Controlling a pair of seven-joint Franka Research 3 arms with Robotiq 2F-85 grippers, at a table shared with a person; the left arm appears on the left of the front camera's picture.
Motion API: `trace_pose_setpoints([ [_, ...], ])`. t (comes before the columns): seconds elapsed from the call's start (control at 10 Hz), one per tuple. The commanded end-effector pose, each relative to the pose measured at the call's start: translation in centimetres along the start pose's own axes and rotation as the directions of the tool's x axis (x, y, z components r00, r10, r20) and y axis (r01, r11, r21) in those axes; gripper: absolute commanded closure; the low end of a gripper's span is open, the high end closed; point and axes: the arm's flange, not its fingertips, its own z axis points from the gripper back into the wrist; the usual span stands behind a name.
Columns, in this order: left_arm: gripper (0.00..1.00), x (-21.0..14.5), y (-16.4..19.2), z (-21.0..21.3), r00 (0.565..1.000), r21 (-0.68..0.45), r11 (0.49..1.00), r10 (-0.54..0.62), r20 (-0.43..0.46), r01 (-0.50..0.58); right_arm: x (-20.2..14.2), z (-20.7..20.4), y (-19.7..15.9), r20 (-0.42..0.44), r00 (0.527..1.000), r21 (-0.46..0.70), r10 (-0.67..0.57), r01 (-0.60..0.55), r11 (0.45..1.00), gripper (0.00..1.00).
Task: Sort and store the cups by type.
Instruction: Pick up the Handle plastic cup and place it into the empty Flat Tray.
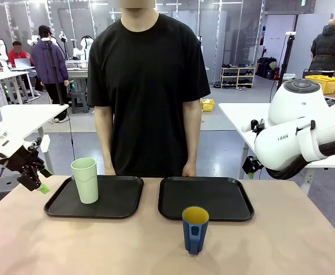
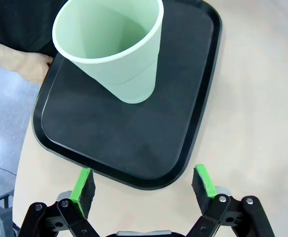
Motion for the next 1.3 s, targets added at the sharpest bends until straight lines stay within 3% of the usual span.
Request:
trace_pose_setpoints([
  [0.0, 0.0, -0.18, 0.33, -0.03, 0.999, -0.009, 1.0, -0.019, 0.037, 0.019, -0.11, -0.04, 0.02, 0.008, 1.0, 0.0, 0.002, -0.002, 1.0, 0.0],
  [1.2, 0.0, -0.18, 0.33, -0.03, 0.999, -0.009, 1.0, -0.019, 0.037, 0.019, -0.11, -0.04, 0.02, 0.008, 1.0, 0.0, 0.002, -0.002, 1.0, 0.0],
])
